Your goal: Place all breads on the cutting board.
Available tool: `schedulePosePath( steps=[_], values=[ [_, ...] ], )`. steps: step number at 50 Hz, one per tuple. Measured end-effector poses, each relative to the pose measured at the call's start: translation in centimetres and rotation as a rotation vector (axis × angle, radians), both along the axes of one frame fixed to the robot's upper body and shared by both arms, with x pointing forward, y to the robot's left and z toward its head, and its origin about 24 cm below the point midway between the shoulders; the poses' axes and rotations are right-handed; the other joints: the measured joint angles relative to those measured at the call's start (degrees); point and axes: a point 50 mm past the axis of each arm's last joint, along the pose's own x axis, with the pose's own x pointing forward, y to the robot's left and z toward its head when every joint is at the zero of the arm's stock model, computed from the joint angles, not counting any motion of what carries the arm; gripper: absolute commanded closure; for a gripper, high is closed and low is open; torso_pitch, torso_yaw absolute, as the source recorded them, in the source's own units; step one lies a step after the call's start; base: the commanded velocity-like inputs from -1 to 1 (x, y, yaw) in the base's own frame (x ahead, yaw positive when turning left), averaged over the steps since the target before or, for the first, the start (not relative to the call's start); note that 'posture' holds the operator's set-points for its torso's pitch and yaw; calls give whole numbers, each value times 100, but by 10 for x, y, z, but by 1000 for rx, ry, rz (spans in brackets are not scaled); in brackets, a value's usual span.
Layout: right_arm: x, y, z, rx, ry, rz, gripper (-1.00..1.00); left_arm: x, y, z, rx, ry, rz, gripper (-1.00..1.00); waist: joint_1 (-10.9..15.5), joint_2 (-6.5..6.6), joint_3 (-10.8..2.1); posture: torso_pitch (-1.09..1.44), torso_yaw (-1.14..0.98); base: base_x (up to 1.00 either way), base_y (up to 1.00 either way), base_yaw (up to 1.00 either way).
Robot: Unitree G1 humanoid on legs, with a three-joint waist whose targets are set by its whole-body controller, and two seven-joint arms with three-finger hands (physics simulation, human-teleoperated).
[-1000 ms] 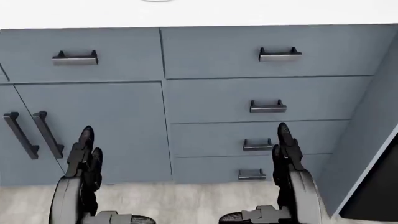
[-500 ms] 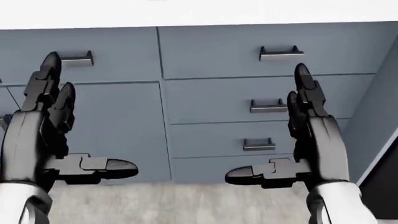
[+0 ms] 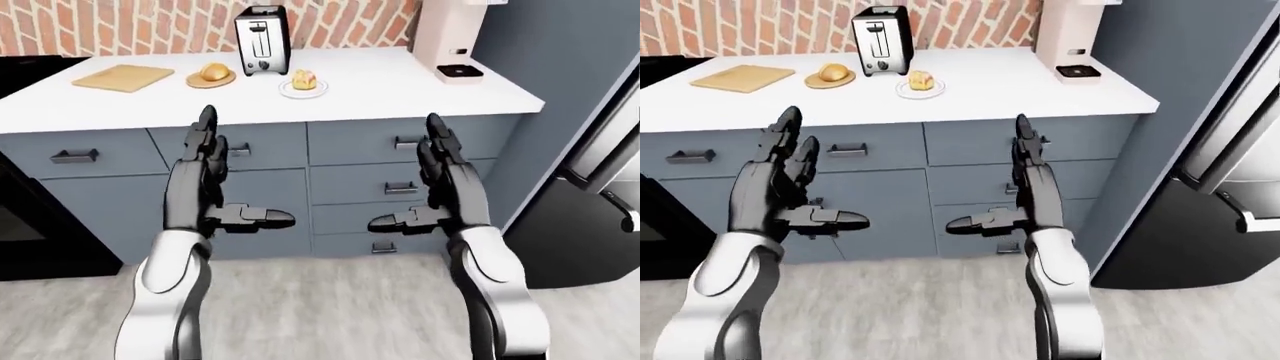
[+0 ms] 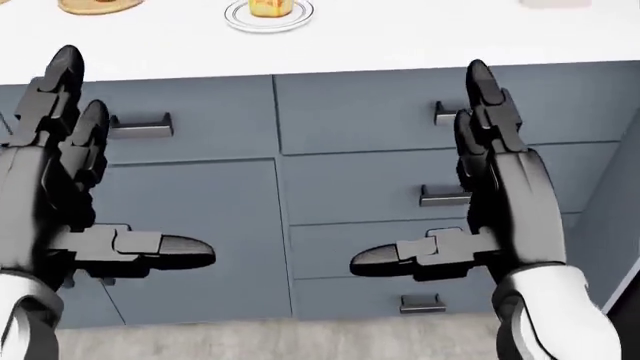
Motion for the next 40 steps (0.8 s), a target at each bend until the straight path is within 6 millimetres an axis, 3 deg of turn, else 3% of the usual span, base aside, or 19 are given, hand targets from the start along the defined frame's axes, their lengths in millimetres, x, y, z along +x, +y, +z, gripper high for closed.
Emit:
schedulePosePath(
  steps=[4,8,12,17,20,23,27,29,32,33,36,40],
  values=[
    [1,2,7,2,-18,5,-100,-3,8,12,5,-37,26,-100,-6,370,-83,0,0,31,34,0],
    [4,7,-2,7,39,34,-100,-2,17,8,4,-8,65,-100,80,331,17,0,0,31,35,0],
    [7,5,1,41,35,30,-100,0,13,12,10,-14,41,-100,108,47,35,0,0,30,36,0],
    [8,7,3,86,16,61,-100,1,10,17,18,-33,27,-100,152,-307,-39,0,0,26,24,0],
    [11,4,-3,103,45,56,-100,5,5,11,13,-6,2,-100,80,-85,-21,0,0,20,10,0],
    [11,1,-7,101,66,41,-100,6,3,12,15,4,-16,-100,27,-189,-14,0,0,18,10,0],
    [8,3,10,91,12,49,-100,1,6,22,22,-33,1,-100,69,-143,-57,0,0,12,34,0],
    [5,3,20,93,-24,52,-100,-2,7,27,23,-57,0,-100,58,-21,-63,0,0,10,36,0],
    [3,2,30,100,-54,53,-100,-5,8,34,25,-83,1,-100,94,314,-138,0,0,8,37,0],
    [4,4,28,101,-42,60,-100,-5,11,32,25,-75,13,-100,138,259,-116,0,0,4,38,0],
    [5,7,19,97,8,75,-100,-2,16,25,17,-29,43,-100,188,291,-65,0,0,0,40,0],
    [6,1,21,94,3,47,-100,-2,13,30,16,-44,26,-100,118,13,-80,0,0,0,40,0]
  ],
)
